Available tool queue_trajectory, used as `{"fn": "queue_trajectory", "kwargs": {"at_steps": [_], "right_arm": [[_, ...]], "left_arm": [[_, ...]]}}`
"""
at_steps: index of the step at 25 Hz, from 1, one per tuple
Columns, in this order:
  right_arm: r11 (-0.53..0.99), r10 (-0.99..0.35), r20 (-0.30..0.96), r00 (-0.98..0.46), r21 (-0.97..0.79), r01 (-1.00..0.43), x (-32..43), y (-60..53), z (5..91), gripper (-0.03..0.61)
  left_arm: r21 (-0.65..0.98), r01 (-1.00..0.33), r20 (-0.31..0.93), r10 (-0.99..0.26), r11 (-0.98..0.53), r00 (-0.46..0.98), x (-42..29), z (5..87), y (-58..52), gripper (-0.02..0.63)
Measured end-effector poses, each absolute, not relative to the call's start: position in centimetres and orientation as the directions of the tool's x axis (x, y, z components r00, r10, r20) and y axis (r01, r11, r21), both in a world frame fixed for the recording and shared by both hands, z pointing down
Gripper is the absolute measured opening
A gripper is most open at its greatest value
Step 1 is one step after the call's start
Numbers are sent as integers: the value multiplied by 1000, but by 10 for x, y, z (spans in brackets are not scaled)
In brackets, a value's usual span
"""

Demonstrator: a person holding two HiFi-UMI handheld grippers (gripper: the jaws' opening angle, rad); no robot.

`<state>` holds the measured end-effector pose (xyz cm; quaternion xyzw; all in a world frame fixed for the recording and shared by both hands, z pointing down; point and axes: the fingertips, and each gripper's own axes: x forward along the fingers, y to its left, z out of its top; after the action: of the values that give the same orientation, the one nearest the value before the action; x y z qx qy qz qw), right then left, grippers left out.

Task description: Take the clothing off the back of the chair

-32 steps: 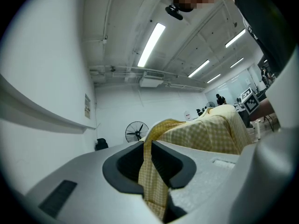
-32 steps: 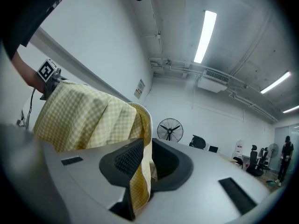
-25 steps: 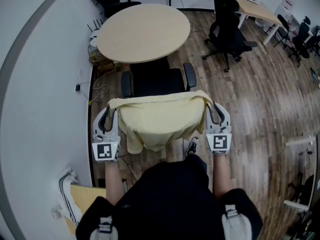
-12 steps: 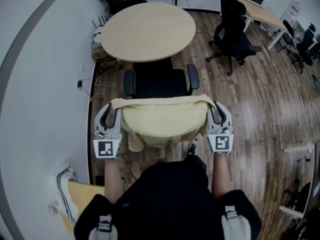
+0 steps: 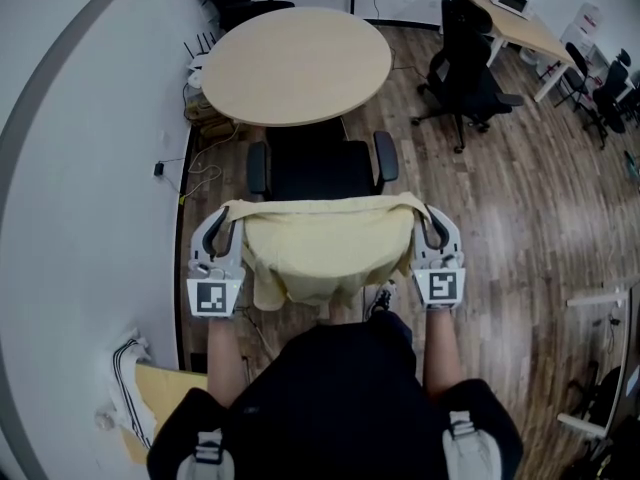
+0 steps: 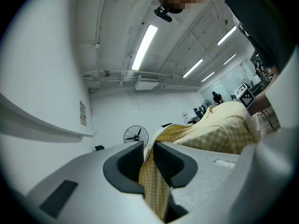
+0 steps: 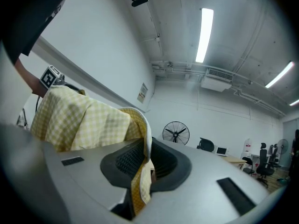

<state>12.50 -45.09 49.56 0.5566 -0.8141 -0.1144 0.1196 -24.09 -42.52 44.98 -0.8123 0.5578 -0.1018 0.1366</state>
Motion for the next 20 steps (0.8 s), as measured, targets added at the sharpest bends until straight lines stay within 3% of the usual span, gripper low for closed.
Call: {"fn": "queue_trajectory", "kwargs": {"at_steps": [3,20], "right_arm": [[356,-933,62,-355,320,-878,124,-450,496,17],[353,-934,59,-353,324,-878,122,-438,490,9]], "left_arm": [[-322,-878,15,-929,-355,370,-238,451,-423,18],[-317,-873,7,-922,-370,388,-235,450,-407,11]]}}
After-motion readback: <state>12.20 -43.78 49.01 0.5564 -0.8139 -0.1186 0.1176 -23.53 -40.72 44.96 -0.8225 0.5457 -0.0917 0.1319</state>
